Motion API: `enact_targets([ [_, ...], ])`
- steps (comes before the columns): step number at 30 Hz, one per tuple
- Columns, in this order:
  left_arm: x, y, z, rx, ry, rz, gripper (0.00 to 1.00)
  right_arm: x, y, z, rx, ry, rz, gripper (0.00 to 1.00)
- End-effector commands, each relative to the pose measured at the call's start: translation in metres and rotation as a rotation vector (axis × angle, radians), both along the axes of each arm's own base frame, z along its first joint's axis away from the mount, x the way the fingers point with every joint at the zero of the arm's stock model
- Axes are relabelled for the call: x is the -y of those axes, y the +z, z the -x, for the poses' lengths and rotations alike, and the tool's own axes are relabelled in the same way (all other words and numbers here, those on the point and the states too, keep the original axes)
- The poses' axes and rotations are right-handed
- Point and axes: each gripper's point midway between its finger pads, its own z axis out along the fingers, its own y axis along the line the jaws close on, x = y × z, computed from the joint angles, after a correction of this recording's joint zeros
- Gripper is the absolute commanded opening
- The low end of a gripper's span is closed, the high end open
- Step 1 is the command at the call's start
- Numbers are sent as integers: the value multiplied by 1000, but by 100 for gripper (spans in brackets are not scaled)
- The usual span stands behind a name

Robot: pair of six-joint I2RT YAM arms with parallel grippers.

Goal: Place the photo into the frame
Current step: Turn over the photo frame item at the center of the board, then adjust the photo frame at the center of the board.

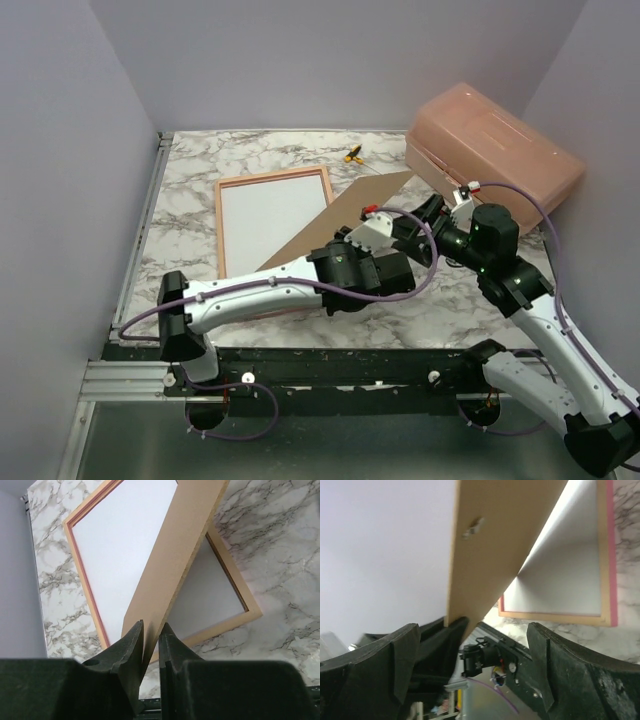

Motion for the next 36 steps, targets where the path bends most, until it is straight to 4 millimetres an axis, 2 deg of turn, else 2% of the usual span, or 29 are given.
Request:
enact_targets([
  [1, -28, 54, -5, 4, 15, 234, 0, 9, -9, 0, 25, 7, 122, 100],
  [5, -47, 71, -12, -55, -9, 482, 0, 11, -30, -3, 2, 30, 209, 100],
  [9, -80, 96, -14, -25, -50, 745, 0, 11, -60, -9, -38, 57, 298, 100],
  [13, -118, 112, -10, 25, -33, 883, 0, 6, -99, -18, -102, 112, 376, 99],
  [16, -133, 117, -4, 18, -24, 936, 0, -4, -129, -26, -164, 172, 433, 94],
  [18, -135, 120, 0, 10, -36, 982, 0, -13, -147, -31, -192, 199, 475, 91],
  [20, -132, 118, 2, -2, -51, 1028, 0, -24, -164, -36, -217, 229, 516, 81],
  [23, -124, 113, 4, -33, -86, 1103, 0, -39, -191, -42, -254, 264, 582, 75],
  [25, -121, 114, 7, -37, -111, 1151, 0, -48, -203, -45, -264, 287, 606, 72],
  [30, -129, 125, 11, 13, -125, 1186, 0, -68, -225, -55, -278, 314, 656, 66],
  [33, -132, 130, 13, 21, -129, 1187, 0, -72, -240, -57, -296, 315, 706, 60],
  [36, -133, 126, 15, 8, -120, 1183, 0, -74, -258, -56, -313, 314, 761, 54],
])
